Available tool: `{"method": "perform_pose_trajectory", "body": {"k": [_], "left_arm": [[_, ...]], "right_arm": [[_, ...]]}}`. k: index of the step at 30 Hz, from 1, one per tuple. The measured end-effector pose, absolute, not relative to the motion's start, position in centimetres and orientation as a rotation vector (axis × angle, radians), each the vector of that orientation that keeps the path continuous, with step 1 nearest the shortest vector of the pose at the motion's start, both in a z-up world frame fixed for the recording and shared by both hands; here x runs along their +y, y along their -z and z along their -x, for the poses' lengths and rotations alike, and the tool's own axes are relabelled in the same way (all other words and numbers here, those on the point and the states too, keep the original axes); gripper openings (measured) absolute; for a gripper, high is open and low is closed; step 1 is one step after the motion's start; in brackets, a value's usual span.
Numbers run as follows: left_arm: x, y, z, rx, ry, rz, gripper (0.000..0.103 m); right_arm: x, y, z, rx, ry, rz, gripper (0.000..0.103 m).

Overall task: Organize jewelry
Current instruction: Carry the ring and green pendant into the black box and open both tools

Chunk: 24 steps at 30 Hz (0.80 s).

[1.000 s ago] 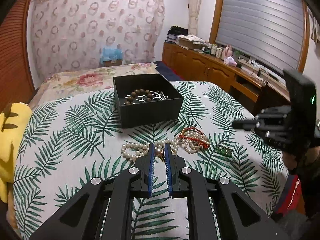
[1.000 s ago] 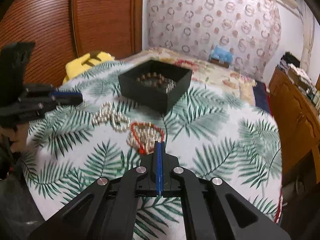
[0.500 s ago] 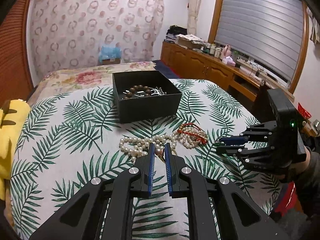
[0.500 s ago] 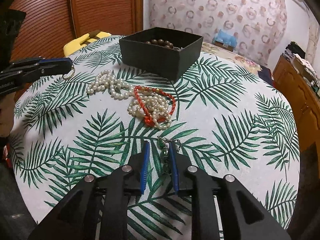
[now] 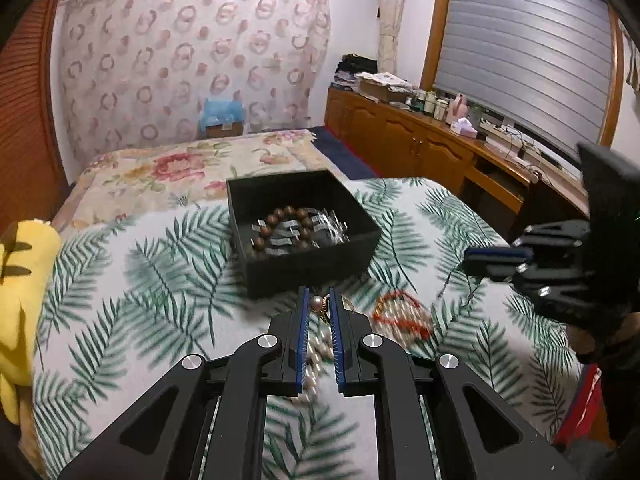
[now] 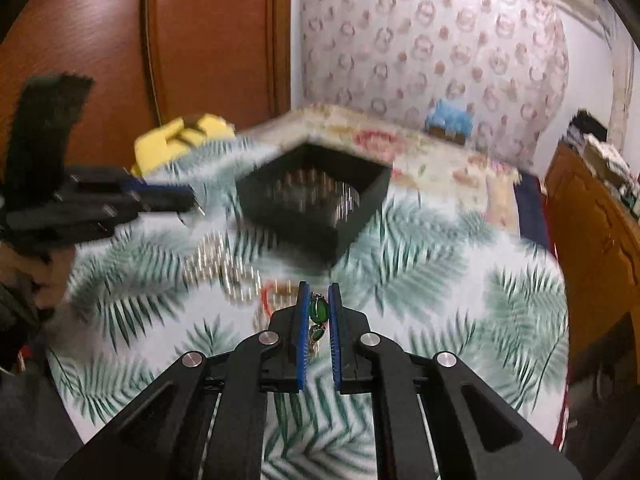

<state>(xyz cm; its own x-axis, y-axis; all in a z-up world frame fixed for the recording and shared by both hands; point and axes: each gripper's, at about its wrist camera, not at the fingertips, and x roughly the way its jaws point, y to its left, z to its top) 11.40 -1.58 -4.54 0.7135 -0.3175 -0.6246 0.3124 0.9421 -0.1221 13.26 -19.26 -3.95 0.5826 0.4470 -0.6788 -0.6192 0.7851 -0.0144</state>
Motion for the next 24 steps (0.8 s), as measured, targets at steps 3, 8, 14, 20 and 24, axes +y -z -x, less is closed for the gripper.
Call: {"method": "perform_pose_trajectory", "body": {"k": [3, 8, 14, 20, 24], "left_arm": [[-1.5, 3.8, -13.1, 0.687, 0.339, 0.009, 0.009], [-1.3, 3.1, -15.7, 0.678, 0.326, 0.015, 0.009], [-0.7, 3.1, -18.4, 0.686, 0.307, 0.023, 0.009], [-0.4, 3.4, -21.1, 0.699, 0.299, 0.02, 0.009], [-0.3, 3.5, -22.6, 0.698, 0.297, 0.021, 0.009]], "right_arm": [[-18.5, 1.9, -14.7, 0.666, -0.659, 0.256, 0.01], [-17.0, 0.0, -17.4, 0.617, -0.707, 0.26, 0.01], [-15.2, -0.2, -20.0, 0.609, -0.745, 0.26, 0.01], [-14.0, 0.8, -22.4, 0.627, -0.762, 0.25, 0.011], [-13.5, 1.3, -23.5, 0.639, -0.764, 0.241, 0.011]]}}
